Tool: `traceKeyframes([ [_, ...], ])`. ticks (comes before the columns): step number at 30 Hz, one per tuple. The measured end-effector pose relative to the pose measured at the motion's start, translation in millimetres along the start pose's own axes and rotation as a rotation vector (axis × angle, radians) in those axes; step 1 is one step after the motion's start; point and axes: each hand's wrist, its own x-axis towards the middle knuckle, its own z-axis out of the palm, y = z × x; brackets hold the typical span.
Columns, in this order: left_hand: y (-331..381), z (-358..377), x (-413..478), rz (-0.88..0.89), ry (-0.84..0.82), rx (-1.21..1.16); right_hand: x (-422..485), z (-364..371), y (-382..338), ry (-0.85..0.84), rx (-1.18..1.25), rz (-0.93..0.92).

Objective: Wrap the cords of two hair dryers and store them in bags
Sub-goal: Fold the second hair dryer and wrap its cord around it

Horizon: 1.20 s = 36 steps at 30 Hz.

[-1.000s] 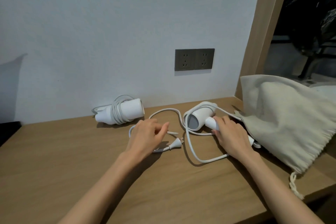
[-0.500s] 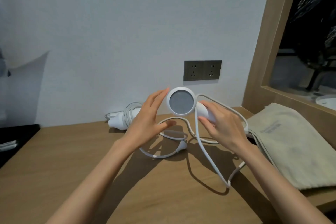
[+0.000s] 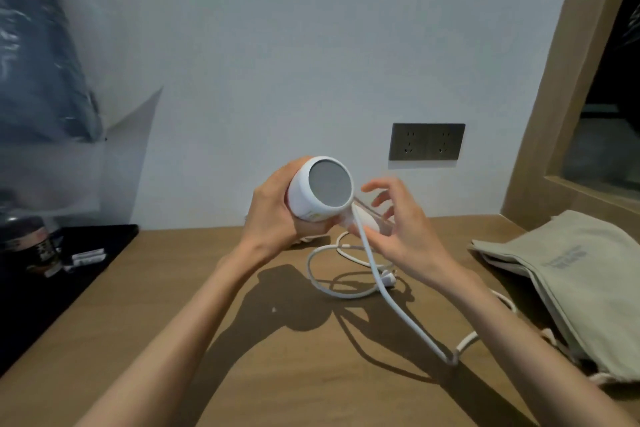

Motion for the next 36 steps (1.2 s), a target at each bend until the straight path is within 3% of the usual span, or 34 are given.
traceKeyframes([
  [3, -5, -11, -4, 0.011, -0.022, 0.074, 2, 6, -3, 0.014, -0.092, -0.114],
  [10, -6, -36, -8, -0.086, 0.051, 0.011, 7, 16, -14, -0.021, -0.181, -0.132],
  [17, -1, -46, -15, -0.135, 0.011, -0.010, 11, 30, -30, 0.218, -0.266, -0.363],
  [19, -4, -50, -19, -0.167, 0.035, -0.022, 13, 22, -26, 0.264, -0.264, -0.338],
  [24, -18, -63, -26, -0.309, 0.095, -0.068, 18, -12, -3, 0.290, -0.437, -0.049],
  [27, -27, -69, -29, -0.405, 0.139, -0.134, 12, -26, 12, 0.152, -0.658, 0.083],
  [31, -36, -70, -31, -0.561, 0.281, -0.262, -3, -40, 28, -0.178, -0.846, 0.249],
  [34, -38, -73, -30, -0.662, 0.413, -0.371, -13, -41, 32, -0.415, -0.826, 0.342],
  [36, -38, -75, -26, -0.670, 0.428, -0.347, -14, -39, 30, -0.460, -0.798, 0.281],
])
